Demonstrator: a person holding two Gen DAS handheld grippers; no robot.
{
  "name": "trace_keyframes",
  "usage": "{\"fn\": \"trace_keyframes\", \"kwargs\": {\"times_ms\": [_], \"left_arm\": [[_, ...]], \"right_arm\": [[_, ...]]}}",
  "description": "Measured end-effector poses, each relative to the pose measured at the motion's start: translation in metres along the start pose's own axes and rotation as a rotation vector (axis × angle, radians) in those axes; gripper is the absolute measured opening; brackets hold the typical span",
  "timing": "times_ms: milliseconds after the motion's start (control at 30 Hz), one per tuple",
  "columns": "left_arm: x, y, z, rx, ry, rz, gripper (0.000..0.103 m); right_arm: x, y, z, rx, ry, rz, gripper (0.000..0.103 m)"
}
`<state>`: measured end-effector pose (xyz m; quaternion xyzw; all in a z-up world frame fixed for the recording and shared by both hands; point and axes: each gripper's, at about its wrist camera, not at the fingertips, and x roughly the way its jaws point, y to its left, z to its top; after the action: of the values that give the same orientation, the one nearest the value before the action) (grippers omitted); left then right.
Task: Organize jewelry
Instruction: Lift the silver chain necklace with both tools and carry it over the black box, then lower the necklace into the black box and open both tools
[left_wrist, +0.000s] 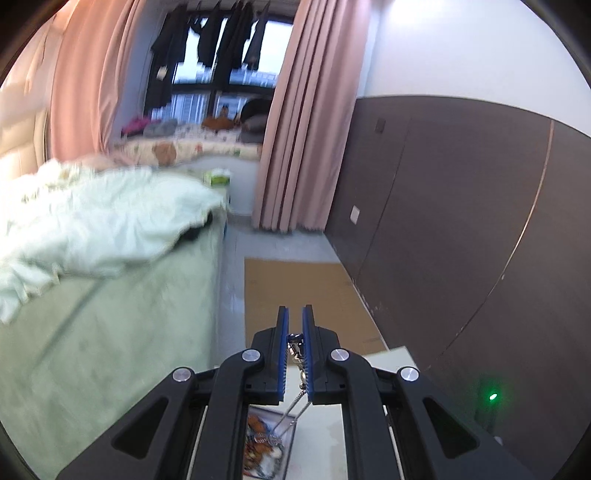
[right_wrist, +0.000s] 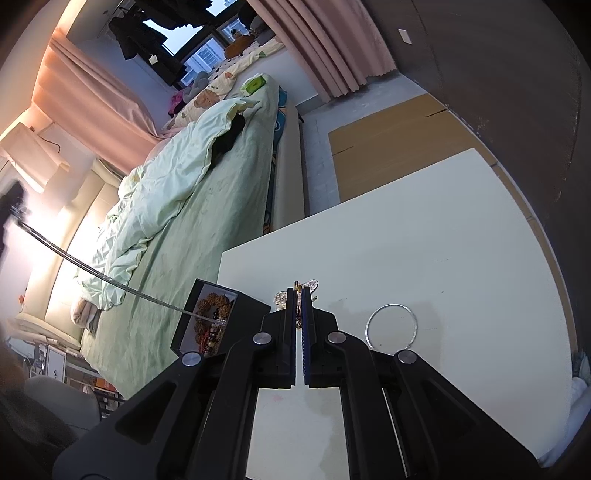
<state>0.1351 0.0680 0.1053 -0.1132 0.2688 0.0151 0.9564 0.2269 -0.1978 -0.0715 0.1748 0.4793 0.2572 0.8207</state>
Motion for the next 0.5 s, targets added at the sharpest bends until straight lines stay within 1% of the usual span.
{"fn": "trace_keyframes", "kwargs": {"times_ms": [167,333,433,500], "left_arm": [[0.036,0.022,-0.046,-0.083,0.050,-0.004,0.005],[0.072,0.043,-0.087,-0.141,0.113,-0.040,0.005],[0.099,0.055,-0.115,-0.177,0.229,-0.036,0.005],[0.106,0.054,-0.122,-0.173,0.264,-0.056,0.005]], "right_arm": [[0.007,0.013,-0.002,-0.021,0.005,0.016,0.004],[0.015,0.028,-0.004,-0.030,0.002,0.061,0.004],[0.022,0.036,-0.007,-0.036,0.006,0.078,0.004],[0.027,0.043,-0.008,-0.048,0.009,0.083,0.004]]}}
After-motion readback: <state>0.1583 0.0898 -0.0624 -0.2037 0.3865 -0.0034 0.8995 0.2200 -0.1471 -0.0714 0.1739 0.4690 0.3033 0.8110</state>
